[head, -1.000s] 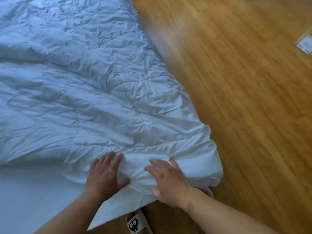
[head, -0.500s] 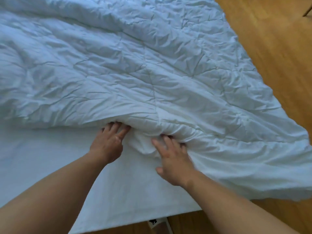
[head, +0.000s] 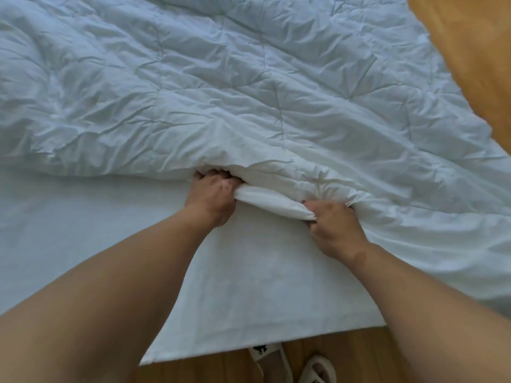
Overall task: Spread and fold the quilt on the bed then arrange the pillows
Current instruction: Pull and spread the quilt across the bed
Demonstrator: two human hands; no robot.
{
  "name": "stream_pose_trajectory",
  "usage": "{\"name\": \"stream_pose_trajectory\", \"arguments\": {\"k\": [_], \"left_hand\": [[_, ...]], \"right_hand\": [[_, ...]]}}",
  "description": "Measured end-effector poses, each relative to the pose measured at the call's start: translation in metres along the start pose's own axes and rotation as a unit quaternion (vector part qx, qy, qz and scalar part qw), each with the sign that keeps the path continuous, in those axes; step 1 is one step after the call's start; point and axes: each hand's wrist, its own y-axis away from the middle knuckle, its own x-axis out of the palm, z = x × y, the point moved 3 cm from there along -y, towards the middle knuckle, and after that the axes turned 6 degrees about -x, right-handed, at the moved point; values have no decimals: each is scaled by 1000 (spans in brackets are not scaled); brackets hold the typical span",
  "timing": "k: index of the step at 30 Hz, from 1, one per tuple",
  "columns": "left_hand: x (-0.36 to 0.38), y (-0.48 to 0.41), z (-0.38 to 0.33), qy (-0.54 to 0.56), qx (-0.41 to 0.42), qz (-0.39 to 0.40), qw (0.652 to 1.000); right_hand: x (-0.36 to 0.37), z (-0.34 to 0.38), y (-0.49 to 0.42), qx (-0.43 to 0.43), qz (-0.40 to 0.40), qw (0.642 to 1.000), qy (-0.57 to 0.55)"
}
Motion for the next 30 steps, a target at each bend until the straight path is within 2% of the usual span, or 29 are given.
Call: {"name": "stream_pose_trajectory", "arguments": {"k": [3, 5, 8, 11, 15, 18, 20, 22, 26, 30], "left_hand": [[8, 45, 9, -59, 60, 34, 996], [16, 88, 10, -61, 76, 47, 994], [29, 163, 6, 5, 44, 63, 997], [41, 219, -9, 41, 8, 117, 992], [44, 242, -18, 34, 23, 169, 985], [40, 250, 14, 47, 56, 112, 991], [39, 253, 53, 26, 19, 50, 998], [36, 255, 101, 8, -32, 38, 999], [29, 250, 198, -53, -94, 85, 991], [25, 222, 265, -62, -68, 76, 993]], "right_hand": [[-2, 3, 26, -41, 94, 995, -14], [-4, 11, 49, -76, 149, 986, 3], [2, 24, 91, -108, 174, 979, 20], [20, 27, 137, -94, 187, 977, 49], [32, 22, 167, -56, 156, 984, 58], [38, 36, 175, -21, 138, 987, 81], [46, 50, 180, 1, 115, 987, 110], [56, 68, 182, 22, 84, 990, 111], [84, 135, 173, -46, 31, 996, 64], [117, 231, 138, -128, 32, 991, -18]]}}
